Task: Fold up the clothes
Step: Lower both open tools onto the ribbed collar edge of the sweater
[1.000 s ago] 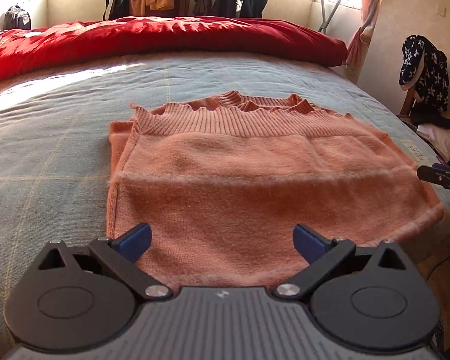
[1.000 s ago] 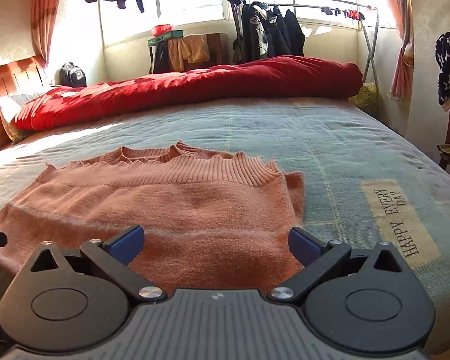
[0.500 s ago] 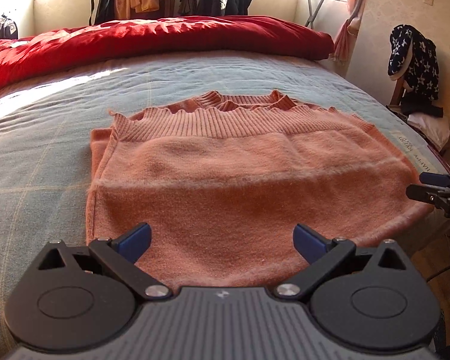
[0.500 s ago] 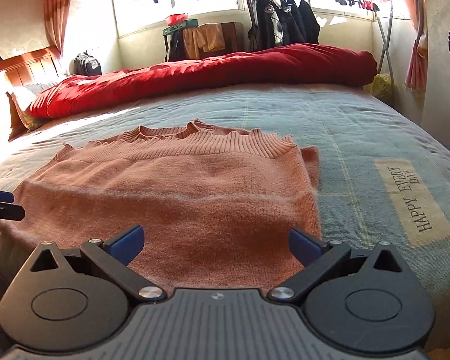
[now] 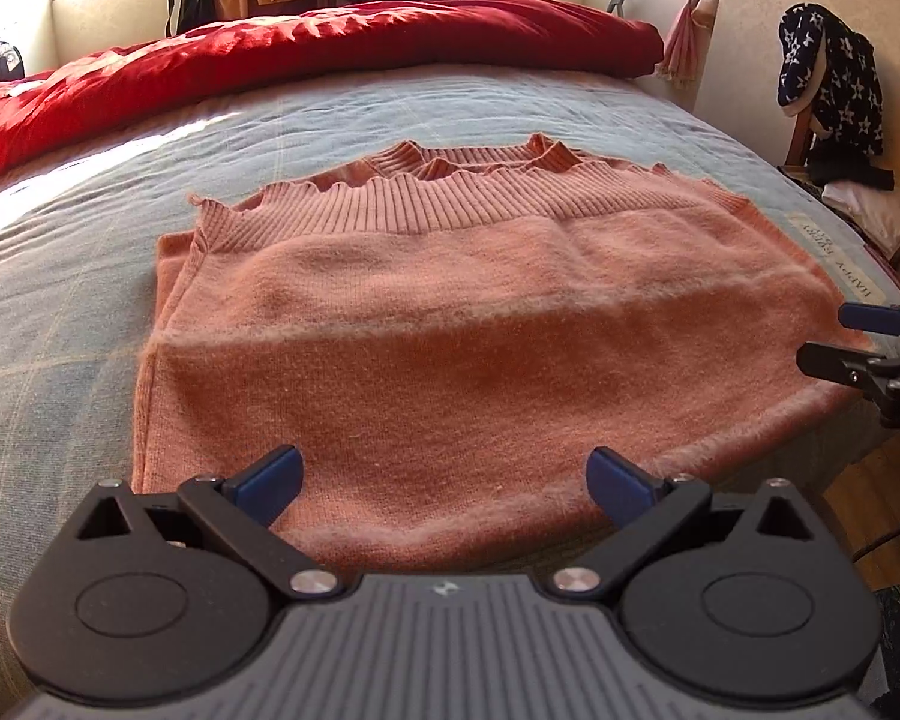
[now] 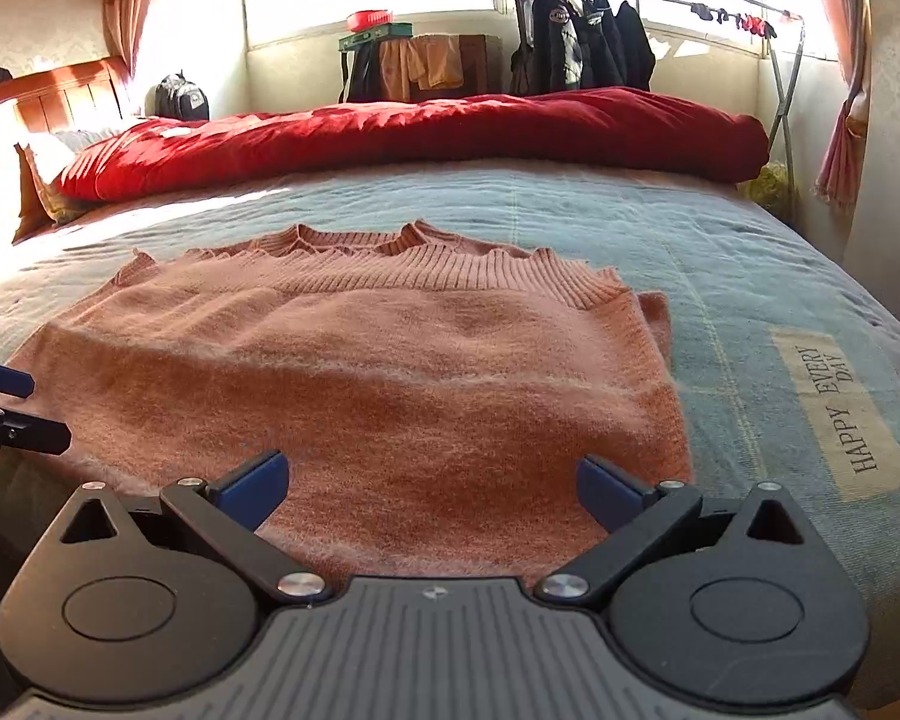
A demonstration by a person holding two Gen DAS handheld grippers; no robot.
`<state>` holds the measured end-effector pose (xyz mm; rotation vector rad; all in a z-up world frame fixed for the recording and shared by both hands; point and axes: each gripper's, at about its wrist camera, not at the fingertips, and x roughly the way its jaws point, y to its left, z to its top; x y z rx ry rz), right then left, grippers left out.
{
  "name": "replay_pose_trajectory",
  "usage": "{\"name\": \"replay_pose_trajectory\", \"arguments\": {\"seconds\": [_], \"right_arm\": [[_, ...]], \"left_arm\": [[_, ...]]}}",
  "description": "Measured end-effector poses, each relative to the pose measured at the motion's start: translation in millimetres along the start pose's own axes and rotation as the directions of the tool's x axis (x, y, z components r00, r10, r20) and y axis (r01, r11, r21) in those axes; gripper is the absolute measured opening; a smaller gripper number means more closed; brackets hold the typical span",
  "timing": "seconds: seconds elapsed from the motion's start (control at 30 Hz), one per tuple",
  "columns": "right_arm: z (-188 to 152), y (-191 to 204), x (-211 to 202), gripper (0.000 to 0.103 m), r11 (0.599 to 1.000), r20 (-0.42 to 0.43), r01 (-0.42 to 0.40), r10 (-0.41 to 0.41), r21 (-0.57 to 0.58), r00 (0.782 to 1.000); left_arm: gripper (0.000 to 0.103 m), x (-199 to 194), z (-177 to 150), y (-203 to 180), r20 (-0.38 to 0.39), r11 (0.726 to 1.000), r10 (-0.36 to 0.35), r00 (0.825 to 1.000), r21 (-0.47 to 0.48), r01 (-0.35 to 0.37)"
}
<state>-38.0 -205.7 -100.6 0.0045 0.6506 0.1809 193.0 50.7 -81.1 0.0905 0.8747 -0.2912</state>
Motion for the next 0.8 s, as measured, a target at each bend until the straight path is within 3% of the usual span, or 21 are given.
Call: {"name": "replay_pose_trajectory", "arguments": {"seconds": [0.23,0.33,0.43,0.53,0.67,0.8], "right_arm": [[-12,4,-3,0.103,1.0,-0.035,-0.009,0.008,-0.027,0.999],[6,2,-4,0.103,1.0,0.019,-0.006,0.006,-0.028,1.0],[24,-1,-6,0.103,1.0,0.074,-0.003,0.005,-0.029,0.997],[40,-4,4,0.103,0.999,0.101,0.001,0.003,-0.033,0.995],[43,-16,20,0.103,1.0,0.084,0.0,-0.001,0.017,0.996],[40,-31,26,0.103,0.997,0.072,-0.002,-0.004,0.081,0.997]], "left_arm": [[0.101,-8,-9,-3,0.016,0.999,0.009,1.0,0.035,-0.009],[0.101,-11,1,3,0.058,1.0,0.024,0.998,0.01,-0.024],[0.101,-5,4,11,0.043,0.999,0.032,0.999,-0.037,-0.031],[0.101,-2,-1,9,0.037,0.999,0.039,0.999,-0.019,-0.038],[0.101,-4,-5,9,0.037,0.999,0.036,0.999,-0.006,-0.035],[0.101,-7,-1,18,0.051,0.998,0.023,0.998,-0.053,-0.021]]}}
